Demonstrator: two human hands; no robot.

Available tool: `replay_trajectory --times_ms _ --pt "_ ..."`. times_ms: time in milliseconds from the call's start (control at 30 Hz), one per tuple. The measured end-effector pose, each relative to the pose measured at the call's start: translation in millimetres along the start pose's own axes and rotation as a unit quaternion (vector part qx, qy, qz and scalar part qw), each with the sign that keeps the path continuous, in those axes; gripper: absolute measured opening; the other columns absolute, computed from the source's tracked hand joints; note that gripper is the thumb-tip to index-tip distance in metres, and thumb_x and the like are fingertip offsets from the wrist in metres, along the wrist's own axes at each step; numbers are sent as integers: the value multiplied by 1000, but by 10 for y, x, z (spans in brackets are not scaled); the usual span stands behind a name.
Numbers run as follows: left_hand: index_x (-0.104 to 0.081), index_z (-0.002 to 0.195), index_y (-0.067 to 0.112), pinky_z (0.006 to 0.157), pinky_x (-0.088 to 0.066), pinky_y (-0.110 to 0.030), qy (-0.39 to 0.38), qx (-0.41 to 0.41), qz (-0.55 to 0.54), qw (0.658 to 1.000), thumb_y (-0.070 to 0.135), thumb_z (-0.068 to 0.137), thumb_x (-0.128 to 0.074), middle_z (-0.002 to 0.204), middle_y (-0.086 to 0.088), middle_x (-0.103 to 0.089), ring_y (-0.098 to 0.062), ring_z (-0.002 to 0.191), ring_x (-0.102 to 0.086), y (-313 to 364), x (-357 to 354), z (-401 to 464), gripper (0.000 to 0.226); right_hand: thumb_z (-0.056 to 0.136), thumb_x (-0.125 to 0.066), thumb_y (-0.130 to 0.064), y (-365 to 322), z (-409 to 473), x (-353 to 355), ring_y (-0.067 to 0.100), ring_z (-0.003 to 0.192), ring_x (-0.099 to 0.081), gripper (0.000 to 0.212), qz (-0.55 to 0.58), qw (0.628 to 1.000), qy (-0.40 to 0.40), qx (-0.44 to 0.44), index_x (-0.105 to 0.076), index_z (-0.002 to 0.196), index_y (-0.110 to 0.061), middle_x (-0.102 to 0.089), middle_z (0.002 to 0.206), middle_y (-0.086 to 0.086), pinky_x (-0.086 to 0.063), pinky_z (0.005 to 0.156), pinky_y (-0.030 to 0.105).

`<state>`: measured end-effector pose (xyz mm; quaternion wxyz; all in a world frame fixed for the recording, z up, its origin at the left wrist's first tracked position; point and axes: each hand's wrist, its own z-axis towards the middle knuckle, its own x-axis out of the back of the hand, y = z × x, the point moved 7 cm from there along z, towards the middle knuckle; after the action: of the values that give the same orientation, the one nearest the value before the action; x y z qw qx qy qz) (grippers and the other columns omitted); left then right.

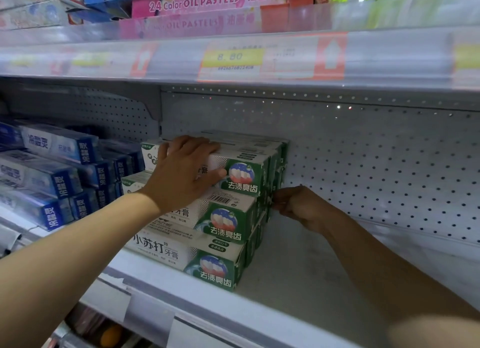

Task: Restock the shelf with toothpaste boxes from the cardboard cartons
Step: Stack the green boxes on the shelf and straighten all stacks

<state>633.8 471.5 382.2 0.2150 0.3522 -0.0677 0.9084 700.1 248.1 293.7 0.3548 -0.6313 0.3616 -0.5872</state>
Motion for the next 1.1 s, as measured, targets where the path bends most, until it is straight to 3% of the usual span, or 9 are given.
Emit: replay_trajectory --times_ms 167,300,467,633,700,767,800,933,1100 --pt "-54 130 18 101 -28 -51 -9 4 -10 1000 66 79 -30 133 -5 -53 -31 126 -39 17 7 -23 73 86 -43 16 -12 -34 -67 34 117 -53 42 2 1000 -10 1 -54 125 5 -56 126 22 -42 101 38" --pt "-54 129 18 101 -29 -52 -12 7 -3 1000 65 80 -31 133 -6 -53 -32 125 -40 14 1 -12 72 87 -46 15 2 -55 -20 39 120 -50 39 21 1000 -11 7 -54 124 5 -55 125 26 -39 105 45" --pt "-54 129 18 102 -29 -53 -18 3 7 1000 65 80 -31 132 -6 -53 -31 125 -40 11 3 -8 72 87 -45 17 -29 -23 43 29 118 -52 70 63 997 -17 31 -24 147 -11 -48 137 20 -43 90 28" --pt "-53 130 17 103 -29 -52 -19 2 10 1000 65 80 -30 133 -7 -53 -31 126 -40 9 -11 1 73 84 -39 23 -77 46 -24 27 132 -40 79 9 999 -25 40 -18 149 -16 -35 148 13 -40 94 24" --pt "-53 130 18 103 -29 -52 -21 2 9 1000 65 80 -30 133 -6 -53 -30 126 -40 5 -27 4 73 86 -37 22 -78 40 -35 25 127 -44 76 8 999 -26 39 -19 149 -16 -48 133 8 -42 79 18" --pt "-54 130 17 102 -29 -52 -19 0 8 1000 65 81 -30 132 -6 -53 -30 125 -41 9 -30 7 72 88 -36 18 -92 35 -64 16 103 -53 70 10 999 -31 41 -24 148 -16 -52 102 -1 -38 61 13" --pt "-54 129 17 102 -29 -52 -17 -2 8 1000 64 81 -30 132 -6 -54 -31 125 -41 13 -26 6 72 90 -37 16 -105 34 -75 12 93 -53 67 10 999 -28 42 -26 147 -16 -53 100 -1 -38 56 12" --pt "-54 129 17 101 -29 -51 -15 -8 3 1000 64 81 -31 132 -5 -54 -30 125 -41 9 -5 0 71 93 -43 8 -156 32 -1 27 120 -51 58 35 998 17 48 -29 146 -11 -44 141 12 -45 80 21" --pt "-52 131 18 103 -25 -49 -25 -2 10 1000 67 79 -29 135 -5 -51 -31 128 -38 -69 14 -17 75 100 -37 -8 -164 12 175 26 99 -53 38 99 993 68 -1 -40 139 -7 -55 123 17 -46 81 32"
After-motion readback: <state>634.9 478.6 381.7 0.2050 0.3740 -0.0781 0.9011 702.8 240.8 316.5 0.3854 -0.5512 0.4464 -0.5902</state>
